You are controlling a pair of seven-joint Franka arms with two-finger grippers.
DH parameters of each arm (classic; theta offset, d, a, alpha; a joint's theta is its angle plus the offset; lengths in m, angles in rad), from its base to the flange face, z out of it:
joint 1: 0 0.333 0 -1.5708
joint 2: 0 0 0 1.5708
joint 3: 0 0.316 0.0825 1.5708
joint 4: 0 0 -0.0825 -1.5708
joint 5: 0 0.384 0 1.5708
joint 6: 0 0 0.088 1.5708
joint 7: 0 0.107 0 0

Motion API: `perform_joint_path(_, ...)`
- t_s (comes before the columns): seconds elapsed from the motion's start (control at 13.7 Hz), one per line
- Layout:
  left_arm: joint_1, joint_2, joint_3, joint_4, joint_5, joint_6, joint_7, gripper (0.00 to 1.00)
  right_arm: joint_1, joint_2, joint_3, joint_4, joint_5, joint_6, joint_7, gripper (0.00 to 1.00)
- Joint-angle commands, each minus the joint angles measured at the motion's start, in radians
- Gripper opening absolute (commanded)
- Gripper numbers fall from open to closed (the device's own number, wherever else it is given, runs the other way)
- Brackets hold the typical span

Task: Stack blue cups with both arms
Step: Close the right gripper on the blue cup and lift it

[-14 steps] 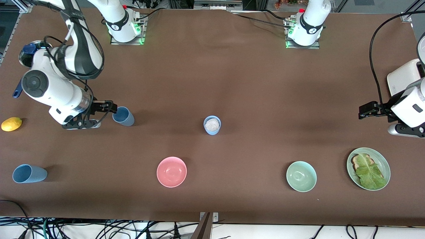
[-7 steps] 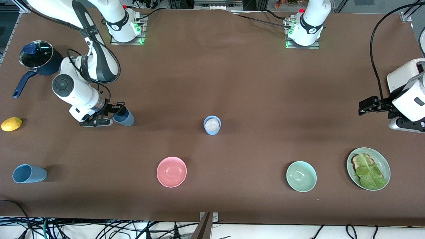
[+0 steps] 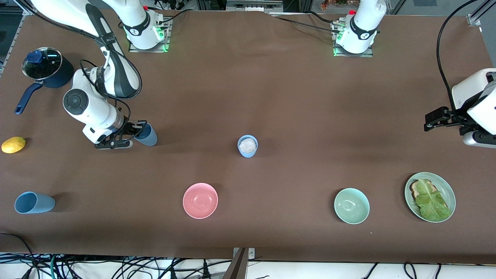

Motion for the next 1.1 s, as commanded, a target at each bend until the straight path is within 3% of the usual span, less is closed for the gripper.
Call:
perform_joint_path(0.0,0.026,-0.034,-0.001,-0.036,-0.025,0.000,0.012,1.00,0.001,-0.013,-0.002,0.073,0.004,-0.087,-0.006,0.00)
perform_joint_path(0.44,0.029,-0.125,-0.023,-0.045,-0.023,-0.009,0.011,1.00,0.036,-0.010,0.021,0.342,0.034,-0.450,0.138,0.00)
perform_joint_path(0.73,0.040,-0.145,-0.024,-0.045,-0.023,-0.052,0.009,1.00,0.072,-0.007,0.098,0.449,0.110,-0.520,0.348,0.00)
perform_joint_path(1.02,0.040,-0.203,-0.024,-0.052,-0.023,-0.102,0.011,1.00,0.202,0.089,0.107,0.588,0.152,-0.501,0.617,0.00)
